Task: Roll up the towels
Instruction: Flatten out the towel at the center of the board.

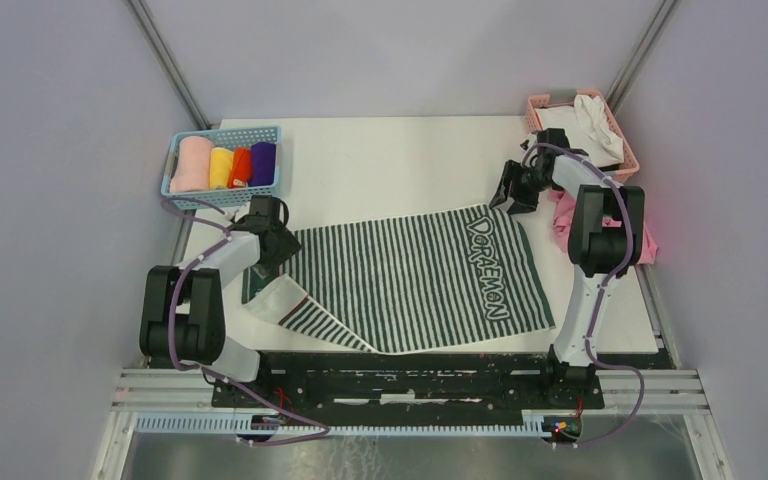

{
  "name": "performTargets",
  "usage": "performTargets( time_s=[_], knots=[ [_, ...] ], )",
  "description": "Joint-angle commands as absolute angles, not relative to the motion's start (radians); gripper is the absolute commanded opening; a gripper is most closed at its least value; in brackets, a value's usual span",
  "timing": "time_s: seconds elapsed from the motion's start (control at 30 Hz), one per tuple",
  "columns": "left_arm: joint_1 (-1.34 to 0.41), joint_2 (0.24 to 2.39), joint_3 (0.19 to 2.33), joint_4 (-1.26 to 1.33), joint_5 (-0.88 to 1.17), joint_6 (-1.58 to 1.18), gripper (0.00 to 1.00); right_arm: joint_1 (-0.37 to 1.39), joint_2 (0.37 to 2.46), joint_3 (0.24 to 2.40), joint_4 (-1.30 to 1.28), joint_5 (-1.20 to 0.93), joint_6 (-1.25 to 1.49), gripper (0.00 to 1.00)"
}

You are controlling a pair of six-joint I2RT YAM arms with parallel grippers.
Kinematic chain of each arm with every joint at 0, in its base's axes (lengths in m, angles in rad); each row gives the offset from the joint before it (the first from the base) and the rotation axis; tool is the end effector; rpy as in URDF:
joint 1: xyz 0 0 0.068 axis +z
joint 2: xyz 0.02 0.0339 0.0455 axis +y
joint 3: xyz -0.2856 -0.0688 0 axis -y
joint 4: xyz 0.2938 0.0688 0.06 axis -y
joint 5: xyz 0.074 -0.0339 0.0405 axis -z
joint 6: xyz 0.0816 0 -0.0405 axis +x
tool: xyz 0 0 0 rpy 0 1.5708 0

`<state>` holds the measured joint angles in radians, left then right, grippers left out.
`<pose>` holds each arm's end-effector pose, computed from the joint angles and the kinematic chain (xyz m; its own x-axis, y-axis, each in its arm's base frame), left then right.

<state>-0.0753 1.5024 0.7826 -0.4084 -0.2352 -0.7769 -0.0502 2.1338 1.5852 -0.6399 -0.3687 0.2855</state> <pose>0.3271 -0.0056 0.1113 -0.6241 -0.6366 -0.4530 -0.6505 0.7445 -0.1501 0.5112 0.0038 0.1137 -0.9138 0.3090 -0.2638 0.1770 0.8873 0.4259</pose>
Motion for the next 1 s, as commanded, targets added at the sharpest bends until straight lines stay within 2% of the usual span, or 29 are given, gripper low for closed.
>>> performTargets(
  time_s=[0.0,0.1,0.2,0.3,0.43,0.5,0.57,0.6,0.63,0.67,0.7,0.77,0.97],
  knots=[
    [-0.071,1.513,0.756,-0.37,-0.258,-0.807,0.77,-0.03,2.166,1.6,-0.684,-0.445,0.257,0.58],
    [-0.071,1.5,0.744,-0.366,-0.263,-0.813,0.77,-0.009,2.178,1.608,-0.733,-0.456,0.23,0.49],
    [-0.072,1.49,0.734,-0.368,-0.273,-0.819,0.77,0.003,2.159,1.602,-0.745,-0.431,0.222,0.29],
    [-0.071,1.473,0.729,-0.379,-0.291,-0.823,0.77,0.005,2.066,1.599,-0.745,-0.293,0.226,0.1],
    [-0.072,1.449,0.718,-0.379,-0.308,-0.83,0.76,0.01,1.87,1.543,-0.678,-0.065,0.236,0.01],
    [-0.072,1.447,0.721,-0.38,-0.299,-0.827,0.76,0.016,1.78,1.497,-0.617,0.039,0.235,0.02],
    [-0.071,1.445,0.726,-0.385,-0.288,-0.824,0.76,0.019,1.726,1.462,-0.577,0.09,0.233,0.11],
    [-0.072,1.441,0.729,-0.385,-0.281,-0.822,0.76,0.021,1.716,1.455,-0.573,0.098,0.233,0.27],
    [-0.072,1.438,0.732,-0.385,-0.278,-0.821,0.76,0.021,1.718,1.458,-0.585,0.098,0.232,0.38],
    [-0.072,1.435,0.736,-0.386,-0.274,-0.818,0.76,0.021,1.729,1.47,-0.607,0.1,0.231,0.47],
    [-0.072,1.433,0.741,-0.388,-0.271,-0.816,0.77,0.021,1.743,1.483,-0.63,0.108,0.229,0.51],
    [-0.071,1.431,0.758,-0.398,-0.269,-0.808,0.77,0.021,1.771,1.505,-0.662,0.117,0.223,0.55],
    [-0.072,1.419,0.855,-0.47,-0.289,-0.755,0.79,0.02,1.884,1.607,-0.749,0.058,0.141,0.55]
  ],
)
